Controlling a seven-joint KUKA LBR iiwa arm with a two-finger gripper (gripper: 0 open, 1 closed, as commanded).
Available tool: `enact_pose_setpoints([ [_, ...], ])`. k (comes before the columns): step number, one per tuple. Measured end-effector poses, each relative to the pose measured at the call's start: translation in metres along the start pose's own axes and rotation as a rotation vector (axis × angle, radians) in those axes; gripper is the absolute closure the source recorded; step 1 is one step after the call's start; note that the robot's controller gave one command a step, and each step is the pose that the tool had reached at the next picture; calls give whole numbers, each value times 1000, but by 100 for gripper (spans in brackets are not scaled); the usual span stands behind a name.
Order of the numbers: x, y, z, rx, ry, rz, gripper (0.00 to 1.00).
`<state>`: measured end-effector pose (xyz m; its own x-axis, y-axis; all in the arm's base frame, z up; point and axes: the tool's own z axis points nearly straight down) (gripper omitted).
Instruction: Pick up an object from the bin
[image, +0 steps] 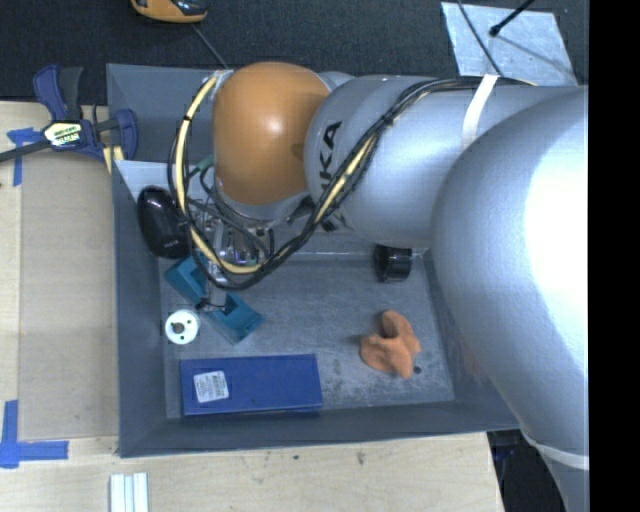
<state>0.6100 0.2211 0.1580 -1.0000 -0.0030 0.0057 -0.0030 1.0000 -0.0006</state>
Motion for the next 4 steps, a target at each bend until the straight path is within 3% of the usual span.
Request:
enact_pose_setpoints([
  [1, -2, -1, -5, -1, -8, 3, 0],
  [2, 34, -19, 37, -2, -11, -30, 0],
  [3, 44, -22, 60, -9, -24, -38, 100],
  [4, 41, -24, 57, -4, -12, -39, 100],
])
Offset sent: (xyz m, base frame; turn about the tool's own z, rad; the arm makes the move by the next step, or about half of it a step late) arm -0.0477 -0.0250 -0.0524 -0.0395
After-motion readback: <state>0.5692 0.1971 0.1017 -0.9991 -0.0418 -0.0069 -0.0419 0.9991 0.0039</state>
